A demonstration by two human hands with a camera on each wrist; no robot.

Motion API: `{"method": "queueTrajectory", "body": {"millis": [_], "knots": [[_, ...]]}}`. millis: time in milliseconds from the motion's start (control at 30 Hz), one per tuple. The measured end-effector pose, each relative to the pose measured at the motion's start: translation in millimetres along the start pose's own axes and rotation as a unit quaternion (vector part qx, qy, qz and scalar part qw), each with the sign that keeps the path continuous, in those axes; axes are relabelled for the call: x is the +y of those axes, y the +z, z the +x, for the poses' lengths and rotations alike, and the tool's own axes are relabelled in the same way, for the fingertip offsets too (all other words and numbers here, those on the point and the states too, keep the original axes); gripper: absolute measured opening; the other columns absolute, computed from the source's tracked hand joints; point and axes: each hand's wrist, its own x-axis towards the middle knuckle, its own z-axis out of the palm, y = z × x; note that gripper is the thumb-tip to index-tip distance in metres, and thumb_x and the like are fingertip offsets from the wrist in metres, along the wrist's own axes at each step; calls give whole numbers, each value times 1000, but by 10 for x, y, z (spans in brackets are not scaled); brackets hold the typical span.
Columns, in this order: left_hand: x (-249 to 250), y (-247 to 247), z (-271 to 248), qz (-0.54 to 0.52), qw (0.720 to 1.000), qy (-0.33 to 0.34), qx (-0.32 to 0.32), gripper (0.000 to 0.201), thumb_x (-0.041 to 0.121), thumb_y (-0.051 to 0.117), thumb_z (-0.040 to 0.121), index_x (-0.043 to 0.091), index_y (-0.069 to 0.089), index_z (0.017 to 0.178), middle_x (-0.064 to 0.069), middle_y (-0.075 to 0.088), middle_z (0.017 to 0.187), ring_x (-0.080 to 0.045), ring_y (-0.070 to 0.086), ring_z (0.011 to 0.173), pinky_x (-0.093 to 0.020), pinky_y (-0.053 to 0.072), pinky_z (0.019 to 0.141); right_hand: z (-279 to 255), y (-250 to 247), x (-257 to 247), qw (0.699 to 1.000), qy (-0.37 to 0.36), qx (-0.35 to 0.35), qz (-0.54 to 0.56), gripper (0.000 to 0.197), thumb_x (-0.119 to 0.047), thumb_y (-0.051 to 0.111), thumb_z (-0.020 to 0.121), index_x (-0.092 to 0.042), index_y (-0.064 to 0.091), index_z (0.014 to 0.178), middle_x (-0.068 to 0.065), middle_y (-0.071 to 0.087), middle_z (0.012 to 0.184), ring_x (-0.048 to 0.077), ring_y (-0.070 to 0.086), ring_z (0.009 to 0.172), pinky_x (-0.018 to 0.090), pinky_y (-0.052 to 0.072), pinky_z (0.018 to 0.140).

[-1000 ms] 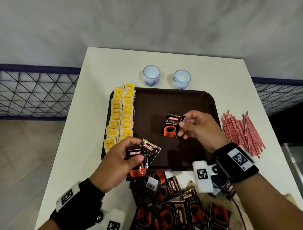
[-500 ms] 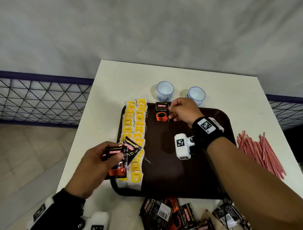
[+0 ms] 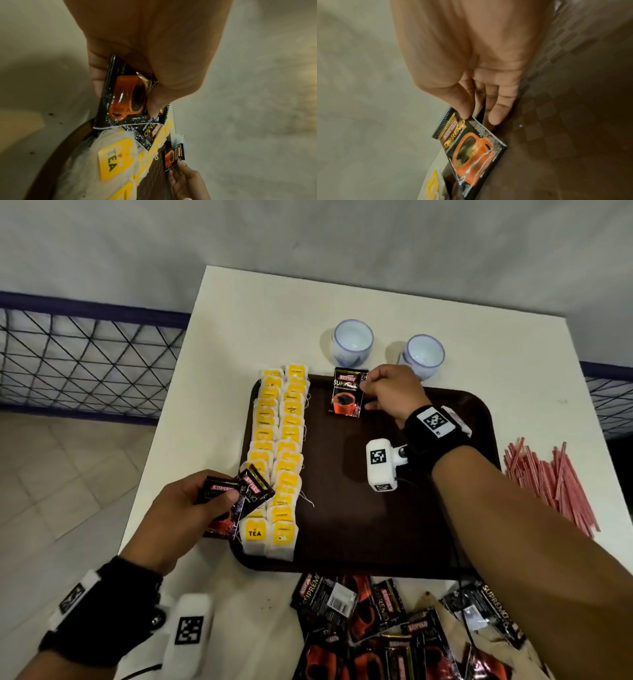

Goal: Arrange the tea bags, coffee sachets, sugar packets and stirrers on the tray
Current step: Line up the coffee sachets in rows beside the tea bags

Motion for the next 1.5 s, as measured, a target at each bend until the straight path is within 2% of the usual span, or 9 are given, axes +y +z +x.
{"method": "queueTrajectory", "body": {"millis": [133,267,533,600,733,933,1067,1367,1500], "knots": [[-62,-43,-89,-12,1000,-7,11,17,2,67,90,16,76,92,-18,75,90,-33,71,81,-51,58,82,-50,37,43,1000,0,-11,13,25,-3,67,88,-16,61,67,4,63,84,20,62,78,25,54,59],[-117,-77,-196,-13,1000,-17,12,15,4,67,89,16,76,93,-17,76,90,-33,72,81,-50,59,81,-144,81,55,1000,-9,-20,9,25,-3,67,87,-17,61,67,1,63,80,18,62,76,24,52,56],[-191,-103,-323,-7,1000,-27,10,15,2,67,89,15,76,90,-20,74,87,-28,71,70,-46,60,74,-300,166,25,996,-80,-6,-42,25,-8,69,87,-21,61,68,0,63,67,14,59,58,20,45,48],[-180,-101,-308,1,1000,-24,7,17,2,67,90,16,76,90,-16,75,85,-26,71,69,-49,60,76,-276,223,-42,995,-91,-3,-52,24,-9,70,87,-22,62,69,0,64,66,13,61,56,21,43,51],[-172,-124,-275,14,1000,-17,7,16,3,68,90,17,76,92,-15,76,86,-33,72,76,-56,59,80,-216,343,-208,997,-69,-8,-34,20,-3,64,89,-16,62,74,5,64,65,6,58,40,20,42,40],[-167,-142,-268,10,1000,-20,4,16,4,68,90,17,76,92,-15,76,87,-32,73,77,-56,60,80,-110,508,-271,999,-39,-4,-9,20,0,61,87,-11,60,70,6,63,58,29,70,55,35,56,55],[-172,-147,-259,10,1000,-20,3,15,4,67,91,16,76,95,-13,76,89,-33,74,80,-55,60,79,-70,569,-245,1000,-22,-9,-8,21,-2,60,85,-14,60,68,1,64,50,35,72,59,47,62,68],[-146,-134,-276,-10,1000,-27,-5,20,1,65,91,18,76,86,-17,75,86,-29,73,72,-49,62,73,-32,501,-248,1000,-2,8,-8,16,2,59,85,-9,61,73,11,64,61,33,71,56,37,56,57],[-163,-138,-264,1,1000,-21,-7,21,4,66,91,22,76,86,-14,76,87,-32,74,77,-50,61,76,-24,512,-262,1000,-5,11,-21,12,0,58,85,-7,62,76,10,65,59,32,72,57,42,60,60]]}}
